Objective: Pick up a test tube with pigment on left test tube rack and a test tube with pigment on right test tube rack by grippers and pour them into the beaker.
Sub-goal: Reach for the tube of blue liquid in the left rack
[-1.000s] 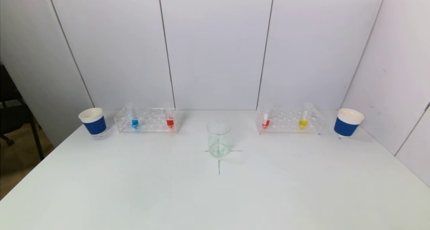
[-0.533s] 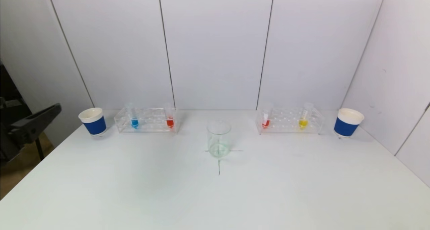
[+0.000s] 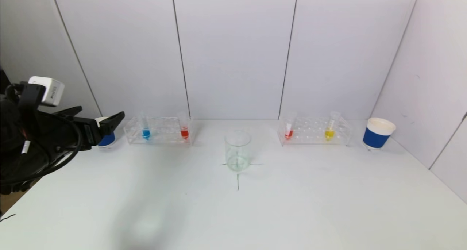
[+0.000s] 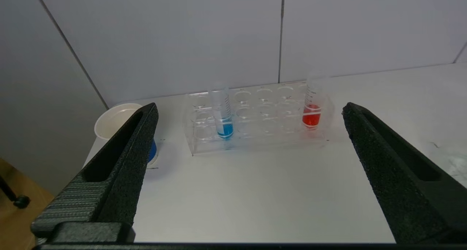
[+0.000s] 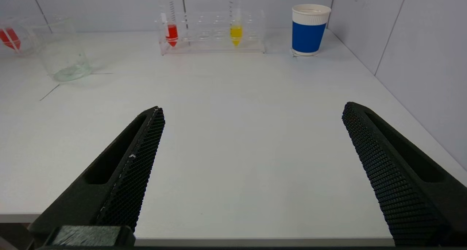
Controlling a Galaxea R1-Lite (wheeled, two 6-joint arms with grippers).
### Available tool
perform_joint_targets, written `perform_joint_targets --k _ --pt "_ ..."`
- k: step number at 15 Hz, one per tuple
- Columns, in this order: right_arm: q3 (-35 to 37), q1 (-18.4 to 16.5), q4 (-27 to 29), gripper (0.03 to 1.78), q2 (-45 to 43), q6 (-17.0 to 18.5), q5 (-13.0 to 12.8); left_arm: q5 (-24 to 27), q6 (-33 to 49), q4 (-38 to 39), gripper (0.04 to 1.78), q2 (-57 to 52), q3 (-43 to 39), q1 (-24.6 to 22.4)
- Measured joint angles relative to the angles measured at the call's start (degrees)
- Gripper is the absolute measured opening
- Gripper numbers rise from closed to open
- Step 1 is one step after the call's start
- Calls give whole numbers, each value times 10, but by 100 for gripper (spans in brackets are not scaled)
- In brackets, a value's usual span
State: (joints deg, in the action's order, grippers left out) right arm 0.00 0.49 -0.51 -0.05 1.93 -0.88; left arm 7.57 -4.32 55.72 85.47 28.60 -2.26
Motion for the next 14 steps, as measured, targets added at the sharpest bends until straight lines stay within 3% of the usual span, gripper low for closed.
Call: perform_joint_targets --k 7,14 --pt "0 0 0 177 0 0 0 35 -2 287 176 285 20 -39" --pt "0 0 0 177 0 0 0 41 -1 315 176 423 106 -49"
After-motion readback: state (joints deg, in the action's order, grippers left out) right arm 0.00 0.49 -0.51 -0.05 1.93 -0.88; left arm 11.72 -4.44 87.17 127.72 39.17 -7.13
